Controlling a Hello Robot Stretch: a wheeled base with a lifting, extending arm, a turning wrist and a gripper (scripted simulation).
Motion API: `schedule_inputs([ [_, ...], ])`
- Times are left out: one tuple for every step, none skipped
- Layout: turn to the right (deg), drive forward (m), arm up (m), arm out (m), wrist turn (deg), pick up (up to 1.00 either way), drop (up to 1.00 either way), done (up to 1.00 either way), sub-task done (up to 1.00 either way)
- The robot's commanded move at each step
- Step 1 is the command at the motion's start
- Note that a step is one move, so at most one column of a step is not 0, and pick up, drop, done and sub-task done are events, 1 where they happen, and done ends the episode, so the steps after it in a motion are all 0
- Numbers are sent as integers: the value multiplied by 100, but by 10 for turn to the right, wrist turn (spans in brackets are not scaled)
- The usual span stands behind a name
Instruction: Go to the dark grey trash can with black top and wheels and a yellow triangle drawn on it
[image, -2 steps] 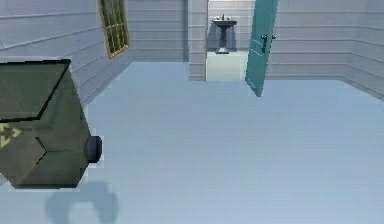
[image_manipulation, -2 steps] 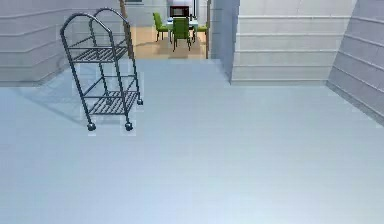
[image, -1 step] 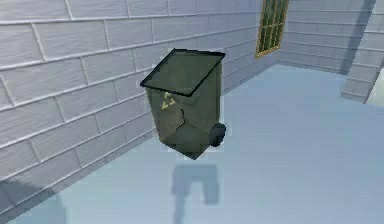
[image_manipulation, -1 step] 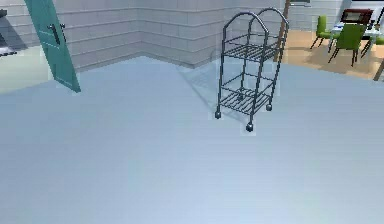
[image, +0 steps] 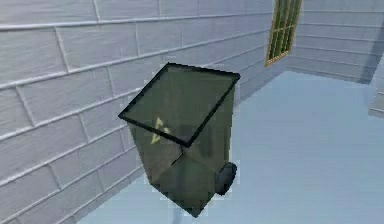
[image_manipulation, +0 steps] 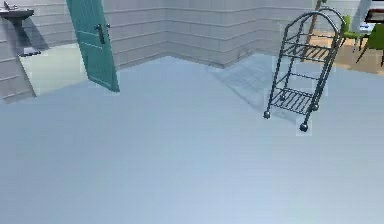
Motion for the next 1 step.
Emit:
schedule_inputs([
  [0, 0, 0, 0, 0, 0, 0, 100, 0],
])
